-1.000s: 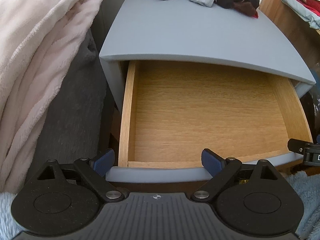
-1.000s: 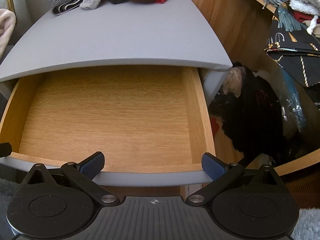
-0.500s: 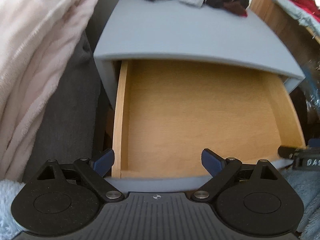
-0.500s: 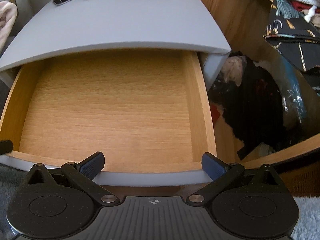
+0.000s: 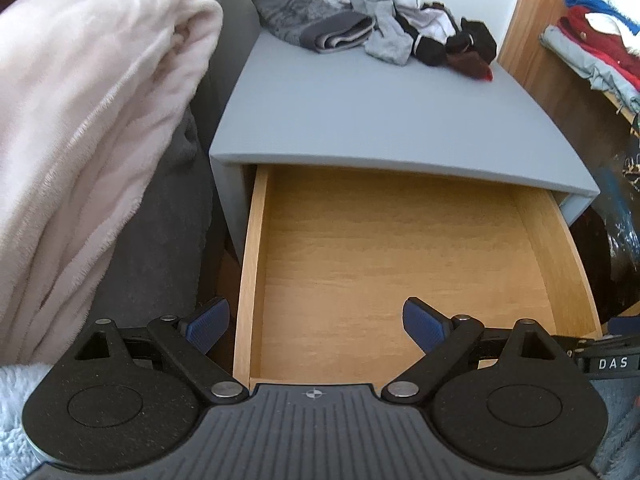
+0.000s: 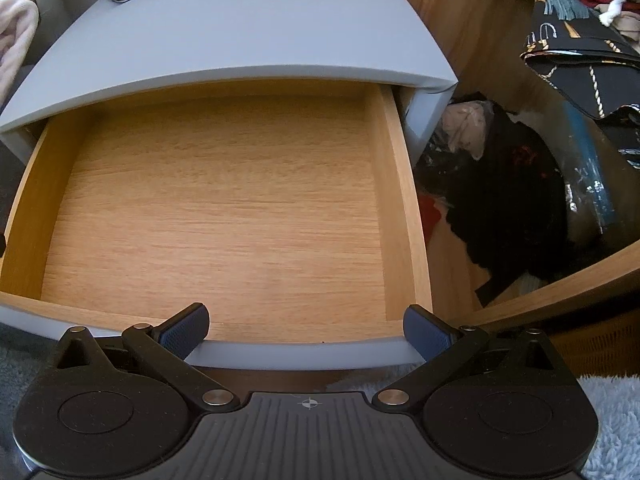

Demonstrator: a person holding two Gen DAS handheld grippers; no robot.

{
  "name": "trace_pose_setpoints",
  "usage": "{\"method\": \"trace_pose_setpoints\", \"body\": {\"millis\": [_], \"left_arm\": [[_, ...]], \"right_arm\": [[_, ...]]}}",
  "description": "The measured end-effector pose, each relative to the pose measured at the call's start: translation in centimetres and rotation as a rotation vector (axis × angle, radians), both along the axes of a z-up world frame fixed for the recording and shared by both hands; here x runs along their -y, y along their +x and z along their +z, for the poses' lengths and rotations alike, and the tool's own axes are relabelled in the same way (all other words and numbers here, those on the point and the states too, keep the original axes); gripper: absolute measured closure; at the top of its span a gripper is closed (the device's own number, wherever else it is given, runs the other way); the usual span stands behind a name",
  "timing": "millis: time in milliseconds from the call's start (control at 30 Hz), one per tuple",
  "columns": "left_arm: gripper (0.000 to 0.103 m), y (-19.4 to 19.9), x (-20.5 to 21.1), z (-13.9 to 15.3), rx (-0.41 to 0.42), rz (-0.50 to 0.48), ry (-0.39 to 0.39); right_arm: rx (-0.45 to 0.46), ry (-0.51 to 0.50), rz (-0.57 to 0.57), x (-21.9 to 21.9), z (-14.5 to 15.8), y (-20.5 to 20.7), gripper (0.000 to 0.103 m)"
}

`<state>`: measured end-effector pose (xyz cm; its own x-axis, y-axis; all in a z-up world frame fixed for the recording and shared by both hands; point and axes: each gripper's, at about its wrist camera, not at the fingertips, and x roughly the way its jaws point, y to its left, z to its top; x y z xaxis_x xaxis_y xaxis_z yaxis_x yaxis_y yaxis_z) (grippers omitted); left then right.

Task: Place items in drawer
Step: 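Release the drawer front and raise both tools away from it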

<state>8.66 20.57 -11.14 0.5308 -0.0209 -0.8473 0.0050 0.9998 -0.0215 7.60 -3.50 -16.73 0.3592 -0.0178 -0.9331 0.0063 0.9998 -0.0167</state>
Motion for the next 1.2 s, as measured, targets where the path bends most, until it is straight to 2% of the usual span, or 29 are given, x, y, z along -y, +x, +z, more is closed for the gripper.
{"method": "trace_pose_setpoints", "body": {"millis": [167,667,800,933,1200], "left_arm": [[0.008,-0.2,0.1,0.5,0.035,0.006,0.005],[0.008,0.3,0.4,-0.8,-0.029,-0.015,0.01],[0.008,0.3,0.4,-0.7,-0.017,-0.017,0.0],[0.008,0.3,0.4,-0.4,0.018,-0.006,-0.01],[0.008,0.2,-0.2,1.5,0.17,0.069,-0.022]], "right_arm": [[0.003,-0.003,-0.001,0.0,0.2,-0.2,0.0],[0.003,-0.008,0.003,-0.1,0.4,-0.4,0.0],[0.02,-0.02,0.012,-0.2,0.7,-0.5,0.0],[0.115,0.009,0.007,0.1,2.5,-0.6,0.0],[0.386,0.064,-0.031,1.8,6.6,-1.4,0.0]]}}
